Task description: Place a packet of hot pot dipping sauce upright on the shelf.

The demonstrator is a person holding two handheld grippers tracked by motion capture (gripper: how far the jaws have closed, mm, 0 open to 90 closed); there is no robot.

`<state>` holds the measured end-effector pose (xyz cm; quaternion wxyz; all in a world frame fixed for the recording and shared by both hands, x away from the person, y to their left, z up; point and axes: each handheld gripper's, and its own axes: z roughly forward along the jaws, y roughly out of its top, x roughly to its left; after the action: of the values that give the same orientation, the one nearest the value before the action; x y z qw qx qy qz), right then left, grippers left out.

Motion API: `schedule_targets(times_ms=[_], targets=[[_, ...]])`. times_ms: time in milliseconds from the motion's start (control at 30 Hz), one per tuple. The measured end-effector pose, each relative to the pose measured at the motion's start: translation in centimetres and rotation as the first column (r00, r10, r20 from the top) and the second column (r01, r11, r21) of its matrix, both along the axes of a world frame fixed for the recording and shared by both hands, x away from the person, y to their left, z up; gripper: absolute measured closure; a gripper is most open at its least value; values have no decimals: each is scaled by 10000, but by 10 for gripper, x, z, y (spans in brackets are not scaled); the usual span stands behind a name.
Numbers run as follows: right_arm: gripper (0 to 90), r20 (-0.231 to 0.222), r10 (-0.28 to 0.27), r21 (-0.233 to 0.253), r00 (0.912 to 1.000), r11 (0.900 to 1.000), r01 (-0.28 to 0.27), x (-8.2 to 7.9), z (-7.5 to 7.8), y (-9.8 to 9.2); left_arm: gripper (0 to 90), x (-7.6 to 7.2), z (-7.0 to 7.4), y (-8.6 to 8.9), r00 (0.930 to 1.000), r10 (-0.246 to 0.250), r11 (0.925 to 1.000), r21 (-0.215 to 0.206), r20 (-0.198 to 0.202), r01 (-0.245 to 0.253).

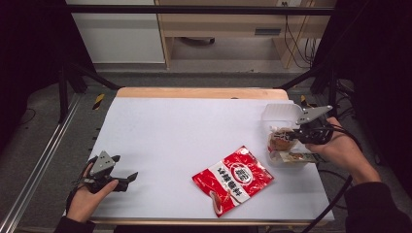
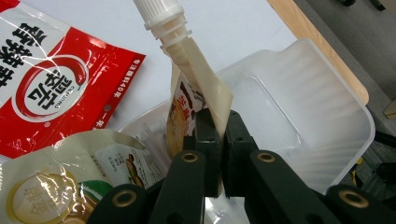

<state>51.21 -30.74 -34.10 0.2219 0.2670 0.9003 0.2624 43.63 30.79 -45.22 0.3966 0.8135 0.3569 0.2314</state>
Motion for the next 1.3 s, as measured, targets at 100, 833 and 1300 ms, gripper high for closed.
schedule_targets(times_ms=[100, 833, 1300], targets=[[876, -99, -84, -7, 9999, 10000, 84, 0, -3, 0, 84, 0, 0, -1, 10000, -37, 10000, 30, -18, 37], [845, -378, -205, 281, 9991, 9994, 216, 0, -8, 0, 87, 0, -1, -2, 9999, -112, 9999, 82, -49, 112], [434, -82, -672, 498, 9977, 9965, 676, -7, 4, 9, 90, 0, -1, -2, 9999, -126, 9999, 96, -51, 127]])
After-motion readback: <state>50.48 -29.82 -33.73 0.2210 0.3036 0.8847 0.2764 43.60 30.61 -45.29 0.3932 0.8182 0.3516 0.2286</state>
